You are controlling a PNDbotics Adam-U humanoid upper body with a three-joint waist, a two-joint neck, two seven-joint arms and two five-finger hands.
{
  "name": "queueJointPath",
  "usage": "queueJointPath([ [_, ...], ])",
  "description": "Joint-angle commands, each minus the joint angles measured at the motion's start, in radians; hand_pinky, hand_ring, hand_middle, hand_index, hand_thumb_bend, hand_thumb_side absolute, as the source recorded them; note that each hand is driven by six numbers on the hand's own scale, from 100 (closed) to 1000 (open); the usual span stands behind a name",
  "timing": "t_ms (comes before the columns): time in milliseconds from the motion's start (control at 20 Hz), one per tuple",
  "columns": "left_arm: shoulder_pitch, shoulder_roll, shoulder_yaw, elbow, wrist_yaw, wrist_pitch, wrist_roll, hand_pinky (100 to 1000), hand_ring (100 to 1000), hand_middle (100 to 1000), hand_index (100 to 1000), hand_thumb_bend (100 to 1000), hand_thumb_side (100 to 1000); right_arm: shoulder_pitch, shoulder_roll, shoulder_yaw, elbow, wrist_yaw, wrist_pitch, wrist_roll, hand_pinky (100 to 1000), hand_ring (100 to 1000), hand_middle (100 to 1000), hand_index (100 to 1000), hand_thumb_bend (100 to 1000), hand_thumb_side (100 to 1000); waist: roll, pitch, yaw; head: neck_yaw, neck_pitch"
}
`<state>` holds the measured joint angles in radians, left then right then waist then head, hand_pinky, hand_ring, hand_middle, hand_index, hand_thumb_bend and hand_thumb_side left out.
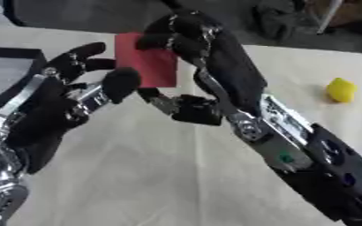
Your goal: Pick up the objects with one hand, pass them to the other hand, and then place them into the box on the other side of the table.
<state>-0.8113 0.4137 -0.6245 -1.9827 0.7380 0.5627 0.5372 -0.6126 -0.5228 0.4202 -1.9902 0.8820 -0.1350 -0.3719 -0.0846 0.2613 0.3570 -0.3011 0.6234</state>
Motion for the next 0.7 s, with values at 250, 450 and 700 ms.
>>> queueJointPath([
  [250, -0.021, 0.001, 0.000, -0.017, 0.012, 0.344, 0.325, 1000, 577, 806, 935, 1000, 426, -0.014, -0.004, -0.006, -0.010, -0.012, -0.014, -0.004, 746, 304, 522, 441, 100, 100, 0.003, -0.014, -0.001, 0.004, -0.016],
  [450, -0.021, 0.000, -0.004, -0.017, 0.021, 0.344, 0.327, 1000, 579, 807, 938, 1000, 426, -0.015, -0.002, -0.002, -0.010, -0.013, -0.017, -0.007, 744, 303, 522, 441, 100, 100, 0.002, -0.012, -0.001, 0.006, -0.016],
  [700, -0.030, -0.008, -0.006, -0.017, 0.044, 0.344, 0.325, 1000, 568, 794, 930, 1000, 434, -0.015, 0.001, 0.003, -0.010, -0.021, -0.042, 0.007, 742, 301, 522, 442, 100, 100, 0.002, -0.012, -0.001, 0.005, -0.016],
])
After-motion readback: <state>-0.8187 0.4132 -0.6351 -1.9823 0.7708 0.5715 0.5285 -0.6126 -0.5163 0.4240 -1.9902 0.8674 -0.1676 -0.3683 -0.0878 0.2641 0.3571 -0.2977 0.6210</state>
